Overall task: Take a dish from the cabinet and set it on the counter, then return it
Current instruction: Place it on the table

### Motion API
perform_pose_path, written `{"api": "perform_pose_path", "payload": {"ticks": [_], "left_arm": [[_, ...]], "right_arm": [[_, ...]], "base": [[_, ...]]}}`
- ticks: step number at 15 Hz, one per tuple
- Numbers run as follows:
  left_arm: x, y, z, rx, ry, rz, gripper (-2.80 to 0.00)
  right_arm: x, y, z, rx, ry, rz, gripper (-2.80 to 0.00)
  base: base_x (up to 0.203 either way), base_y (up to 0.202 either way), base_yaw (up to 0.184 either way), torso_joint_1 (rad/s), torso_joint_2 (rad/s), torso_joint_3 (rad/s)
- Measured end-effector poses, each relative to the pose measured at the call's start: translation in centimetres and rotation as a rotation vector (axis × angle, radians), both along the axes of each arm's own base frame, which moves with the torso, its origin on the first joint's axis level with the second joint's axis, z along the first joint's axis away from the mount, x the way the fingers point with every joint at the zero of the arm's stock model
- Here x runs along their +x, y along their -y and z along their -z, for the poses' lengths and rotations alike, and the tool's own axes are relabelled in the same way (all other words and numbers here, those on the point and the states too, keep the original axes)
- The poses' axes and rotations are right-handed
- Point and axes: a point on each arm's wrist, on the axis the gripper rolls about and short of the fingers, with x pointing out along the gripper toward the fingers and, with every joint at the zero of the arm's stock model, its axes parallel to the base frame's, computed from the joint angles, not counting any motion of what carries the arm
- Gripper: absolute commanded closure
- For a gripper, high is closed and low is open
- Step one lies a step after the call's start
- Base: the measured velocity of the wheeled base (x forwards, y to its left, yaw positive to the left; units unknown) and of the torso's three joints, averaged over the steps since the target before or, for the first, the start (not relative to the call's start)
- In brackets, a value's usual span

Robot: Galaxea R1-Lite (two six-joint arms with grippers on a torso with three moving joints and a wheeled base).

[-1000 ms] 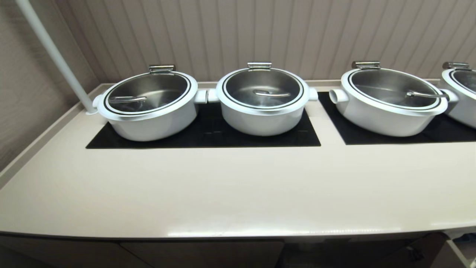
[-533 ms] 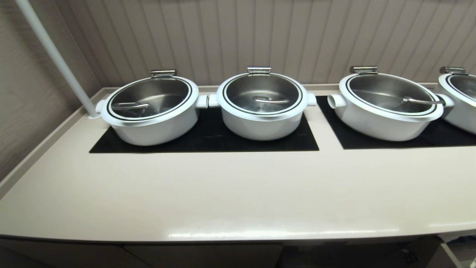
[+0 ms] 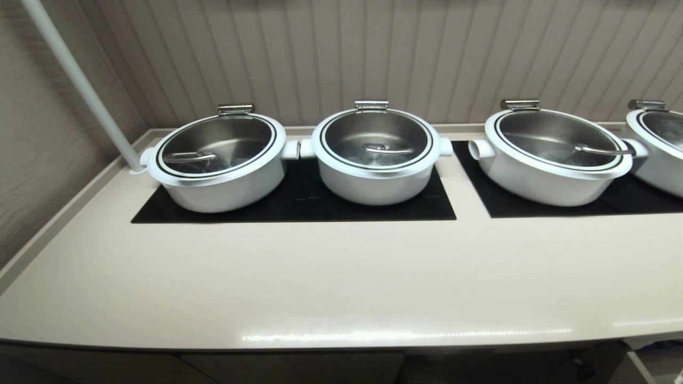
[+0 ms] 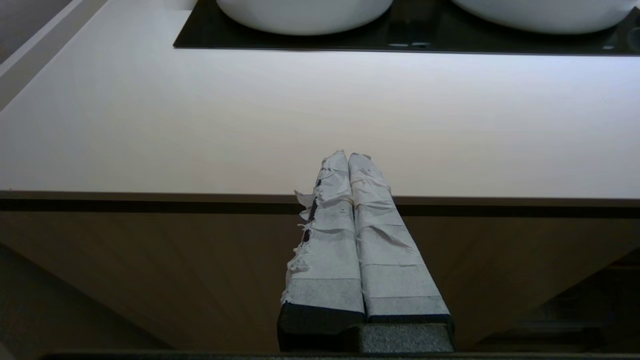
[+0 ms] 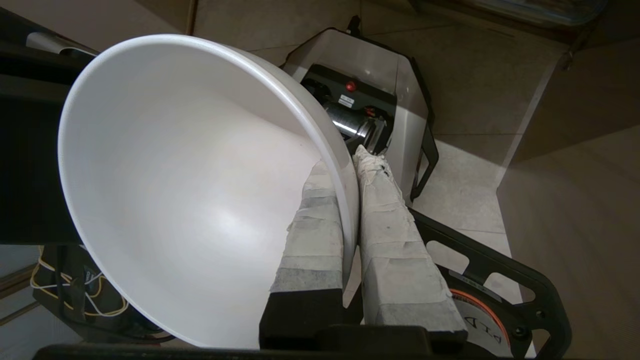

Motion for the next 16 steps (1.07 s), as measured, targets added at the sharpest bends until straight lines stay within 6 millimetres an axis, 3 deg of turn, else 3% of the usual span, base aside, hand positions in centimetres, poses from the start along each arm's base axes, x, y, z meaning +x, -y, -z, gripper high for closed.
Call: {"api": "perform_pose_path", "payload": {"ticks": [16], "left_arm": [[0.0,0.0,0.02,0.0,-0.001,0.0,0.0]], "right_arm": [[0.49,-0.19,-0.28,-0.005,-0.008,0.012,0.0]], "base": [[0.0,0.0,0.0,0.014,-0.03,-0.012]]}}
